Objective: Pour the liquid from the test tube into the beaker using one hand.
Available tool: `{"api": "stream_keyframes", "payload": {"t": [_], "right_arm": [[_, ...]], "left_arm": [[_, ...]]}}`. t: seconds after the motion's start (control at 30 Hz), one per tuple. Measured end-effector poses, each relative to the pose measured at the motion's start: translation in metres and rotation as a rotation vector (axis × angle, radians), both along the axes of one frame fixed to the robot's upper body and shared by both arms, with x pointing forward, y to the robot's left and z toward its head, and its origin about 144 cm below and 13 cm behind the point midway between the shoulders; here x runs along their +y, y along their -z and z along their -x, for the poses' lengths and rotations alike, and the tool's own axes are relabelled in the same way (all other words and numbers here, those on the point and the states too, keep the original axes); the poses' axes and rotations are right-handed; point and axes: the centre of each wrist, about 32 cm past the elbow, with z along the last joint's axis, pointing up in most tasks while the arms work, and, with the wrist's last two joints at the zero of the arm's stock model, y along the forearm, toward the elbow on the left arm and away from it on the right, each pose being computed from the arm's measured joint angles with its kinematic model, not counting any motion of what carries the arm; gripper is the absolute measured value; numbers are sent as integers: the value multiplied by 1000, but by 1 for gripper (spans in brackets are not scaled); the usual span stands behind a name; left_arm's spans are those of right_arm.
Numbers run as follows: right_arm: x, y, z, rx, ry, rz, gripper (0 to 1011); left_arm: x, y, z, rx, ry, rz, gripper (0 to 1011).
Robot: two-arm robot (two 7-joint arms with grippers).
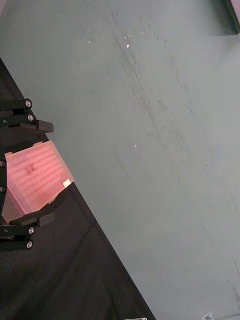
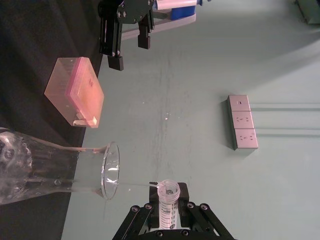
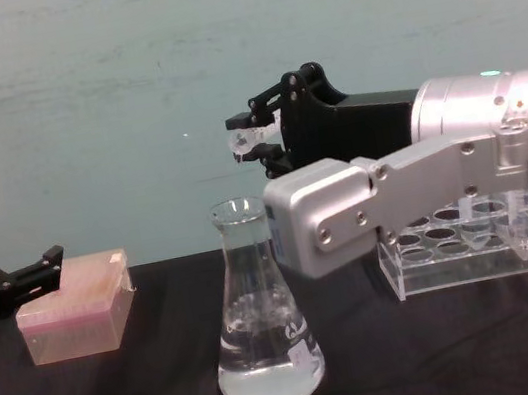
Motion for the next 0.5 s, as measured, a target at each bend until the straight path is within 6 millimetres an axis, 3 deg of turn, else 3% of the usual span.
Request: {"api": "stream_keyframes", "payload": {"t": [0.5], "right_arm": [[0, 0, 0, -30, -6, 29, 217]], "left_arm": [[0, 0, 0, 0, 0, 0, 1000]]}}
